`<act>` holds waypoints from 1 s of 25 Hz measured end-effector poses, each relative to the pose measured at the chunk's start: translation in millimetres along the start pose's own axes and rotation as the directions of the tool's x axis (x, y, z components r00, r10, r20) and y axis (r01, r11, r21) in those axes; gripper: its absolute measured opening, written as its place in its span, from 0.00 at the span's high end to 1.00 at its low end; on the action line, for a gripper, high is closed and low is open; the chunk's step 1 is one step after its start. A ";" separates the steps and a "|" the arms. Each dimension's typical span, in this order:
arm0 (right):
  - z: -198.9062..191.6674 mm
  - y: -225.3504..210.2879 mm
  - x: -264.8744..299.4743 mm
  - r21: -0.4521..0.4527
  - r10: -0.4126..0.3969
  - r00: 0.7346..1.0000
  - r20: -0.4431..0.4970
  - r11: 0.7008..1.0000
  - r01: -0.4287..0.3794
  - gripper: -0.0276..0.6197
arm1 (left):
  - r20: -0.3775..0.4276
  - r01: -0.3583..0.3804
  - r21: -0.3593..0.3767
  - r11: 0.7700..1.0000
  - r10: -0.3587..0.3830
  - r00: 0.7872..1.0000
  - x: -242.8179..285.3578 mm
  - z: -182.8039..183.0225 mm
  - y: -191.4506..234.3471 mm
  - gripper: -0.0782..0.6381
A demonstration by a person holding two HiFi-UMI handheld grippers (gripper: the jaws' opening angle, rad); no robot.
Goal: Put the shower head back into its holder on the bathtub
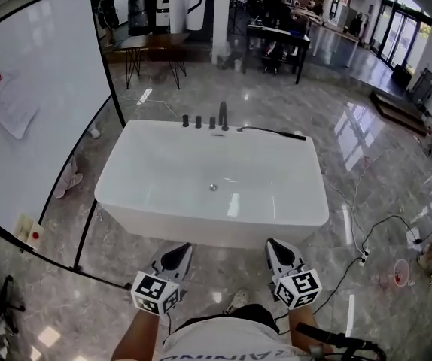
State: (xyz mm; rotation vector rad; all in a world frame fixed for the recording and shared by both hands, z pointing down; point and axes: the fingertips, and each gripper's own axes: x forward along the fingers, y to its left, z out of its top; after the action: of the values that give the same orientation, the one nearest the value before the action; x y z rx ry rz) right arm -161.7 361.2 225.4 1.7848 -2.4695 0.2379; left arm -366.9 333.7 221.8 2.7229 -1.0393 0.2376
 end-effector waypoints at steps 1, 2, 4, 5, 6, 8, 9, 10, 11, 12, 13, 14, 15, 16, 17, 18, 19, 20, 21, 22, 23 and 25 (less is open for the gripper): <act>1.9 -16.5 4.4 0.006 -0.005 1.000 0.001 1.000 0.005 0.94 | -0.004 0.003 0.010 1.000 -0.003 1.000 17.0 4.0 -2.8 0.87; 4.2 -33.7 8.0 0.010 -0.010 1.000 0.004 1.000 0.010 0.94 | -0.008 0.005 0.021 1.000 -0.005 1.000 34.4 7.5 -6.4 0.87; 8.9 -70.3 14.6 0.013 -0.017 1.000 0.009 1.000 0.017 0.94 | -0.014 0.012 0.035 0.999 -0.011 1.000 71.4 13.9 -14.6 0.87; 10.9 -88.7 18.0 0.013 -0.019 1.000 0.011 1.000 0.019 0.94 | -0.014 0.016 0.035 0.999 -0.016 1.000 90.7 17.3 -18.1 0.87; 12.3 -106.3 21.1 0.011 -0.019 1.000 0.012 1.000 0.019 0.94 | -0.012 0.021 0.032 0.999 -0.021 1.000 109.7 20.8 -21.5 0.87; 12.1 -139.5 23.9 0.005 -0.022 1.000 0.010 1.000 0.022 0.94 | -0.005 0.032 0.021 0.999 -0.032 0.999 144.6 26.1 -29.8 0.87; 10.4 -156.1 23.9 0.007 -0.029 1.000 0.006 1.000 0.029 0.94 | -0.003 0.037 0.017 0.999 -0.037 0.999 160.3 27.4 -35.0 0.87; 7.9 -172.5 23.4 0.015 -0.041 0.999 0.003 0.999 0.041 0.94 | -0.005 0.043 0.015 0.999 -0.043 0.999 174.9 28.1 -40.8 0.87; 5.1 -187.8 22.4 0.030 -0.053 0.999 0.000 0.998 0.053 0.94 | -0.009 0.052 0.016 0.999 -0.052 0.999 188.0 28.1 -47.1 0.87; 1.9 -200.9 21.2 0.047 -0.064 0.998 -0.003 0.997 0.064 0.94 | -0.015 0.063 0.020 0.998 -0.062 0.998 199.4 27.4 -53.4 0.87; -1.7 -211.5 20.0 0.062 -0.072 0.997 -0.008 0.995 0.072 0.94 | -0.024 0.072 0.025 0.997 -0.072 0.997 209.5 26.0 -58.8 0.87; -5.3 -219.9 19.8 0.073 -0.077 0.997 -0.015 0.994 0.078 0.94 | -0.035 0.080 0.027 0.996 -0.079 0.996 218.4 24.3 -62.4 0.87; -8.4 -226.4 20.9 0.080 -0.081 0.996 -0.022 0.993 0.082 0.94 | -0.046 0.085 0.025 0.996 -0.084 0.995 226.6 22.9 -63.5 0.87; -11.0 -231.6 23.5 0.086 -0.084 0.996 -0.030 0.993 0.086 0.94 | -0.055 0.088 0.019 0.996 -0.087 0.995 234.3 22.1 -62.5 0.87; -13.4 -236.4 27.5 0.092 -0.088 0.995 -0.037 0.992 0.091 0.94 | -0.060 0.091 0.011 0.996 -0.090 0.994 241.8 21.8 -59.8 0.87; -16.0 -241.2 32.4 0.101 -0.093 0.995 -0.045 0.990 0.097 0.94 | -0.064 0.095 0.004 0.996 -0.094 0.994 249.4 21.8 -56.2 0.87; -18.7 -246.4 37.9 0.110 -0.099 0.994 -0.052 0.988 0.104 0.94 | -0.065 0.100 0.000 0.995 -0.100 0.993 257.5 22.0 -52.2 0.87; -21.3 -251.9 43.7 0.119 -0.106 0.993 -0.059 0.986 0.113 0.94 | -0.065 0.108 -0.001 0.994 -0.107 0.992 266.1 22.5 -48.2 0.87; -23.3 -257.5 49.4 0.127 -0.114 0.991 -0.066 0.984 0.121 0.94 | -0.066 0.116 -0.001 0.993 -0.116 0.991 275.1 23.4 -44.4 0.87; -24.3 -263.3 54.5 0.132 -0.122 0.990 -0.071 0.983 0.130 0.94 | -0.066 0.126 0.000 0.992 -0.126 0.990 284.4 24.9 -40.9 0.87; -24.3 -269.6 58.8 0.133 -0.131 0.988 -0.076 0.981 0.140 0.94 | -0.067 0.136 -0.001 0.991 -0.136 0.988 294.2 26.7 -38.0 0.87; -22.0 -283.4 67.1 0.131 -0.154 0.984 -0.084 0.978 0.164 0.94 | -0.068 0.157 -0.003 0.988 -0.157 0.985 314.7 31.0 -32.1 0.87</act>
State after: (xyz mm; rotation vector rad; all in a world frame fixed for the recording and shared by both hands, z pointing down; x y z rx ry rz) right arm 85.5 215.3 279.2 1.9769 -2.2965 0.4631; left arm -111.1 148.7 258.5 2.7599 -0.8020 0.3025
